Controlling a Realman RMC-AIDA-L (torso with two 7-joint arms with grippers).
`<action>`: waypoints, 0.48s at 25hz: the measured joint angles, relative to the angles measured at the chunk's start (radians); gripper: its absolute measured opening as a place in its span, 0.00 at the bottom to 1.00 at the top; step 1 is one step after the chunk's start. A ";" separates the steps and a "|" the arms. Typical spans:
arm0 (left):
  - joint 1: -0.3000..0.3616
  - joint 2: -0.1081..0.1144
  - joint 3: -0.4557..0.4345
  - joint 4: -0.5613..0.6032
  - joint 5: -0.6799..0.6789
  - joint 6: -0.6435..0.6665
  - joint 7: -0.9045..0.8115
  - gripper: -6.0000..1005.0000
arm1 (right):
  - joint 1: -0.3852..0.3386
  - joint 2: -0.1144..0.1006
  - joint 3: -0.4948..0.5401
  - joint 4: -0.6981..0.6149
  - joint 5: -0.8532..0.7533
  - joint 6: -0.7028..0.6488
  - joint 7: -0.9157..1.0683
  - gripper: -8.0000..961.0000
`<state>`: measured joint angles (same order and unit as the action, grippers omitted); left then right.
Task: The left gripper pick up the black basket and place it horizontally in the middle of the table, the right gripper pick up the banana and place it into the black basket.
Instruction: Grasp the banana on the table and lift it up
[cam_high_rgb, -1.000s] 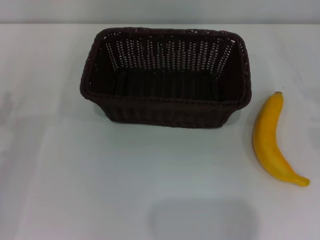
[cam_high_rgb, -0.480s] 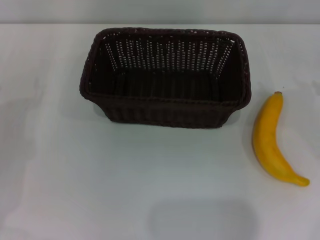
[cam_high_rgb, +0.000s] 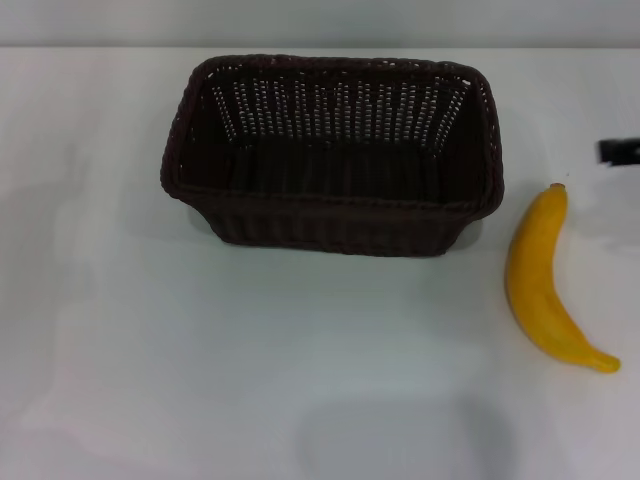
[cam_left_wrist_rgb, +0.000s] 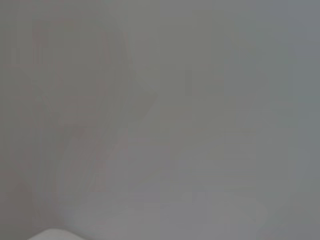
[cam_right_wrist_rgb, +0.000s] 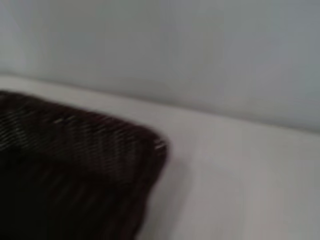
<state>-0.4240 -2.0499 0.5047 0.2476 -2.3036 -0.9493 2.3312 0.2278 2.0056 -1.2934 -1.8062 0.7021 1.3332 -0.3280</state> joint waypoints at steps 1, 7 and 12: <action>-0.004 -0.001 0.000 0.000 -0.004 0.003 0.009 0.86 | 0.012 0.000 -0.017 -0.007 -0.007 0.023 0.028 0.90; -0.026 -0.001 0.000 -0.001 -0.014 0.004 0.019 0.86 | 0.075 0.002 -0.141 -0.016 -0.056 0.149 0.198 0.90; -0.042 0.000 0.000 -0.001 -0.014 0.004 0.020 0.86 | 0.087 0.002 -0.233 -0.008 -0.089 0.179 0.292 0.90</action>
<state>-0.4664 -2.0501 0.5046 0.2467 -2.3179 -0.9448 2.3516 0.3152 2.0078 -1.5266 -1.8138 0.6130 1.5118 -0.0365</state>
